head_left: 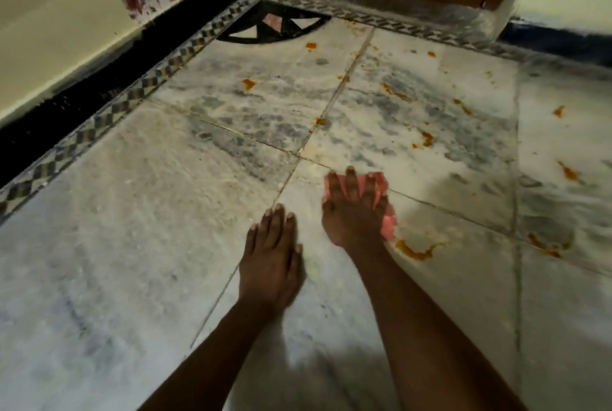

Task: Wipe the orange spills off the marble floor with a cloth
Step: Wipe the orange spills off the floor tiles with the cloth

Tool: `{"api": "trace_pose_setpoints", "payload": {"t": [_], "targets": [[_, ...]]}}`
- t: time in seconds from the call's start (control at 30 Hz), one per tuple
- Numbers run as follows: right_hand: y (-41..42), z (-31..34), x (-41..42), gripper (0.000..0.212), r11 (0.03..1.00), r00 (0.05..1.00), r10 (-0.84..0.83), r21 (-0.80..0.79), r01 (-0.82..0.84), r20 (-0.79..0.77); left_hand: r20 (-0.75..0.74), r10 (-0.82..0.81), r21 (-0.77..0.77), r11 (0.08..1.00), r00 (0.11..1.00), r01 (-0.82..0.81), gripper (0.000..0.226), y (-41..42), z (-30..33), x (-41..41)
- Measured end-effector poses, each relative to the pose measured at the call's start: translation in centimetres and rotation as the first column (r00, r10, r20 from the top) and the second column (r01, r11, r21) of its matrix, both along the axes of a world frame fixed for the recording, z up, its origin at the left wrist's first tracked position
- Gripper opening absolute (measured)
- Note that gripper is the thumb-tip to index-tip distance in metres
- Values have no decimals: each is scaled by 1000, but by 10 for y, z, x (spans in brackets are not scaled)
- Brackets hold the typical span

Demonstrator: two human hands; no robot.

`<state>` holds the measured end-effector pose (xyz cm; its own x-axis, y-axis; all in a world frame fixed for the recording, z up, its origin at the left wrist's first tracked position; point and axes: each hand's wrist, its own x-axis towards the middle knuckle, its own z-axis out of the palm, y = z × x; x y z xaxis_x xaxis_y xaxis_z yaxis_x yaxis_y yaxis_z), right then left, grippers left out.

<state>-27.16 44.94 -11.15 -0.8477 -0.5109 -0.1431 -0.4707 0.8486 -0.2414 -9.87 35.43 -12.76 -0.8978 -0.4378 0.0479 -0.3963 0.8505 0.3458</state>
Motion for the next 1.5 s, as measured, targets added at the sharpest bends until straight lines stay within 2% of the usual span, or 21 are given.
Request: {"api": "trace_pose_setpoints", "payload": {"t": [0.1,0.17,0.2,0.27,0.33,0.37,0.47,0.53,0.6,0.67,0.73,0.83,0.9,0.97,1.03,1.1,1.17,1.23,1.3,1.37,1.5], "targets": [[33,-4,42,58,960,956,265,-55,-273,-122,-34,39,-5,999,999,-40,62,3,1,-1],[82,-2,63,57,938,930,327,-60,-341,-166,-48,45,-18,999,998,-46,61,1,0,-1],[102,-5,57,58,956,946,279,-50,-290,-166,-55,43,-23,999,998,-44,61,2,-1,-2],[110,-5,28,59,998,985,23,-62,-34,-169,-63,42,-25,999,997,-44,61,4,2,-2],[79,-3,-8,61,983,974,-183,-51,177,-133,-71,46,-23,999,996,-48,62,4,2,-5],[59,0,-20,63,977,976,-209,-44,207,-62,-68,50,-19,998,996,-52,62,4,2,-6],[30,-2,-11,66,998,999,2,-60,-5,-51,-52,68,-18,997,996,-69,62,5,-1,-3],[50,-3,22,59,967,965,213,-109,-231,-156,-63,73,-18,997,995,-74,62,6,1,-5],[93,-4,52,54,930,927,335,-98,-354,-171,-81,77,-22,997,994,-79,62,8,1,-5],[136,-7,48,58,966,960,240,-57,-250,-144,-91,72,-29,997,993,-75,63,8,1,-6],[151,-8,16,60,999,988,-28,-47,21,-149,-81,62,-33,997,995,-65,64,8,0,-6],[110,5,-34,59,933,934,-358,-42,358,13,-86,70,-41,996,994,-74,64,9,-3,-5],[78,7,-40,60,952,952,-301,-45,304,61,-97,73,-41,996,993,-77,64,11,-2,-6],[68,1,-12,60,995,997,-64,-75,61,-39,-91,75,-37,996,993,-79,64,9,-1,-6],[90,-4,28,56,973,967,217,-50,-226,-135,-99,77,-26,996,992,-79,63,9,2,-4],[128,-5,43,52,940,935,335,-30,-340,-116,-107,66,-15,998,992,-68,63,9,3,-4],[152,-4,27,53,976,971,215,-8,-216,-102,-115,69,-7,998,991,-70,63,8,4,-4],[145,-4,-1,57,995,992,-100,-10,100,-76,-117,74,-11,997,990,-75,61,8,3,-5],[110,-1,-24,59,942,943,-333,-54,332,-1,-113,77,-10,997,991,-79,61,8,2,-4],[70,1,-32,59,941,942,-330,-53,333,61,-112,77,-3,997,991,-78,60,7,2,-4],[45,-3,-7,61,998,998,-42,-55,39,-51,-103,110,25,994,988,-108,60,9,6,-5]]}}
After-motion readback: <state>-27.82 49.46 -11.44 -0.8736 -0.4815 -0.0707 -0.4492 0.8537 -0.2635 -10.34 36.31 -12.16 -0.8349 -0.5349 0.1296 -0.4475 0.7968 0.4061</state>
